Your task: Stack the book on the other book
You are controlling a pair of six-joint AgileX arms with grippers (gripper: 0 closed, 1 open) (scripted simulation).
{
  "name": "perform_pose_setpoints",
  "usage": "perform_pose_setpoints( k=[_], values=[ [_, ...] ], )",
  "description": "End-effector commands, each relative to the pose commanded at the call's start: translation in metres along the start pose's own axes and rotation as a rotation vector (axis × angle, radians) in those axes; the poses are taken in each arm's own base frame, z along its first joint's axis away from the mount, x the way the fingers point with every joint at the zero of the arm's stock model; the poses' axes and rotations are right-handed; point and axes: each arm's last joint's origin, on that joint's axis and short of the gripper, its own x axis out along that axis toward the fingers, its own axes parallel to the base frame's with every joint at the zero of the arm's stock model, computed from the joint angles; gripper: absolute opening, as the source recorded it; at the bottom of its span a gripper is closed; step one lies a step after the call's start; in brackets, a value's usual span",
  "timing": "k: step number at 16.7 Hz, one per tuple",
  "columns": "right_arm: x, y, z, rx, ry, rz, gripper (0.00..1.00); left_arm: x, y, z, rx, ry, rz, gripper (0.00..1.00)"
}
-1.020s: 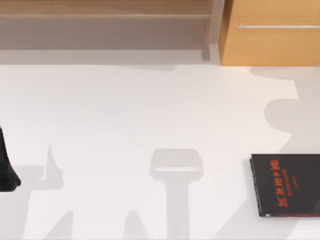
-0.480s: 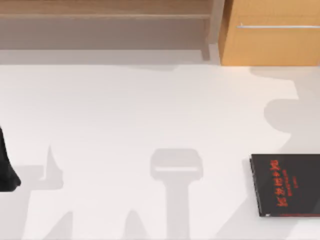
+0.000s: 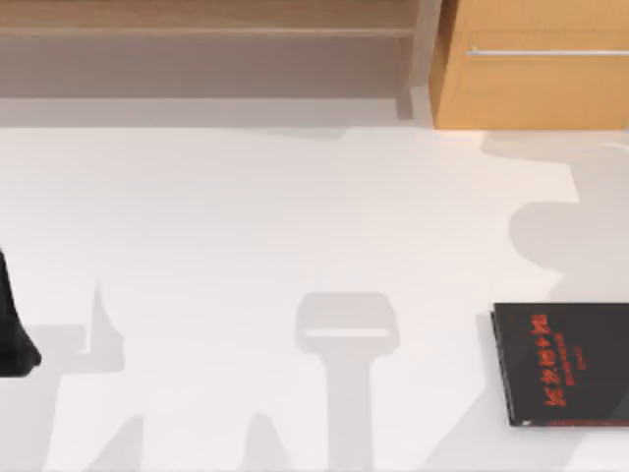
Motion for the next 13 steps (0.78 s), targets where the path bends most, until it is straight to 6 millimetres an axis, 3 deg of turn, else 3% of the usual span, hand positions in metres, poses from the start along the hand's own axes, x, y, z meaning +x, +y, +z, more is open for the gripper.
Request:
perform_pose_setpoints(
  k=[4,7,10,13],
  values=[
    [0.000,0.003,0.002,0.010,-0.003,-0.003,0.00,0.000,0.000,0.000,0.000,0.000,0.000,1.00],
    [-0.015,0.013,0.026,0.088,-0.039,-0.082,0.00,0.000,0.000,0.000,0.000,0.000,0.000,1.00],
    [-0.046,0.046,0.070,0.255,-0.127,-0.173,0.00,0.000,0.000,0.000,0.000,0.000,0.000,1.00],
    [-0.094,0.101,0.110,0.517,-0.235,-0.217,0.00,0.000,0.000,0.000,0.000,0.000,0.000,1.00]
  ],
)
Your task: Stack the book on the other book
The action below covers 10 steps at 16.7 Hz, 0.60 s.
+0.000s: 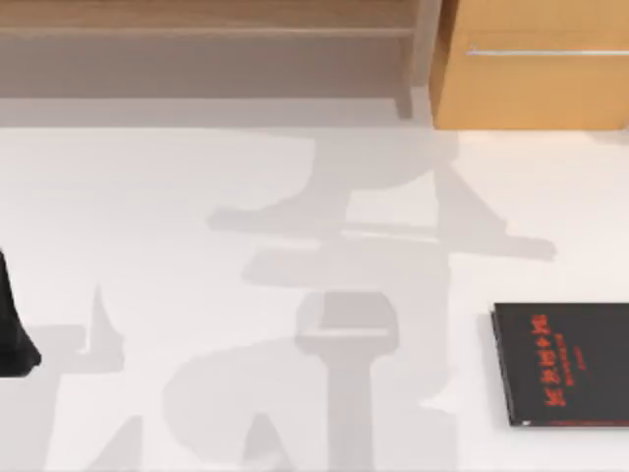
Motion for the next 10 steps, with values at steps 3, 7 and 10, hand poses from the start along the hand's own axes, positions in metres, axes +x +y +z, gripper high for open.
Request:
perform_pose_setpoints(
  k=[3,7,10],
  values=[
    [-0.070,0.048,0.000,0.337,-0.033,-0.016,0.00,0.000,0.000,0.000,0.000,0.000,0.000,1.00],
    [-0.163,0.072,-0.042,0.770,0.079,-0.059,0.00,0.000,0.000,0.000,0.000,0.000,0.000,1.00],
    [-0.221,0.062,-0.095,0.971,0.243,-0.159,0.00,0.000,0.000,0.000,0.000,0.000,0.000,1.00]
  ],
)
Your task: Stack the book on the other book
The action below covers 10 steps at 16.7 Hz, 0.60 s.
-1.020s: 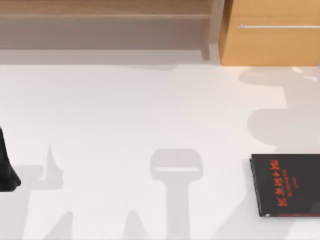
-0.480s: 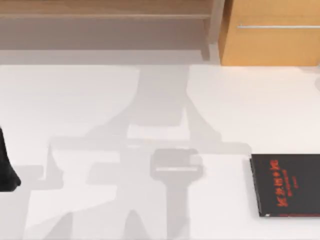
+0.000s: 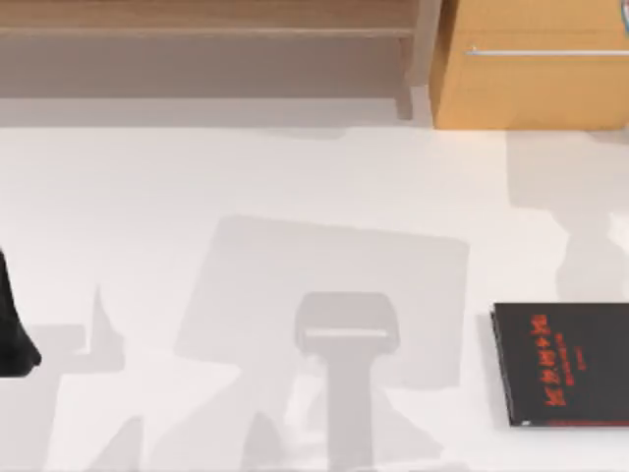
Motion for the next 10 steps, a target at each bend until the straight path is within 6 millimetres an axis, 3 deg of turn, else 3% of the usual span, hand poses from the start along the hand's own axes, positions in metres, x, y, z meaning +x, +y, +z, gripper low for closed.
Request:
perform_pose_setpoints(
  k=[4,6,8,10],
  values=[
    [-0.040,-0.093,-0.021,0.069,0.112,-0.248,0.00,0.000,0.000,0.000,0.000,0.000,0.000,1.00],
    [-0.055,-0.129,-0.023,0.055,0.136,-0.344,0.00,0.000,0.000,0.000,0.000,0.000,0.000,1.00],
    [-0.066,-0.153,-0.022,0.035,0.147,-0.407,0.00,0.000,0.000,0.000,0.000,0.000,0.000,1.00],
    [-0.070,-0.164,-0.021,0.021,0.150,-0.436,0.00,0.000,0.000,0.000,0.000,0.000,0.000,1.00]
  ],
)
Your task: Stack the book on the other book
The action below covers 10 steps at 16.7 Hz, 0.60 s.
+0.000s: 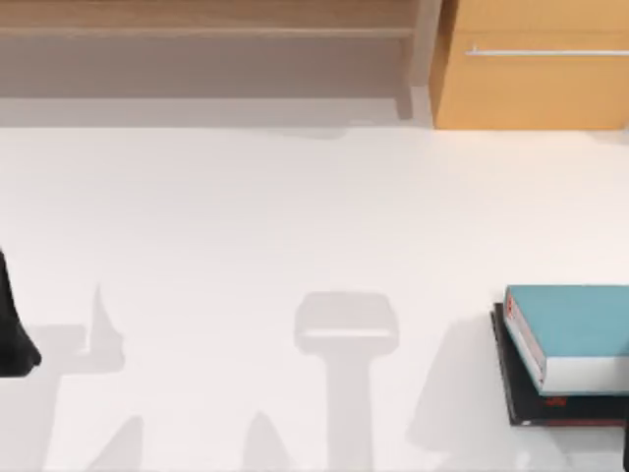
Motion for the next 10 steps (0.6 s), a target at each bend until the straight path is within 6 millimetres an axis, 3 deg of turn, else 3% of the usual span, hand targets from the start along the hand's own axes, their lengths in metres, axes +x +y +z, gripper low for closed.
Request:
perform_pose_setpoints(
  k=[10],
  values=[
    [0.0045,0.0002,0.0000,0.000,0.000,-0.001,0.00,0.0000,0.0000,0.0000,0.000,0.000,0.000,1.00]
  ],
)
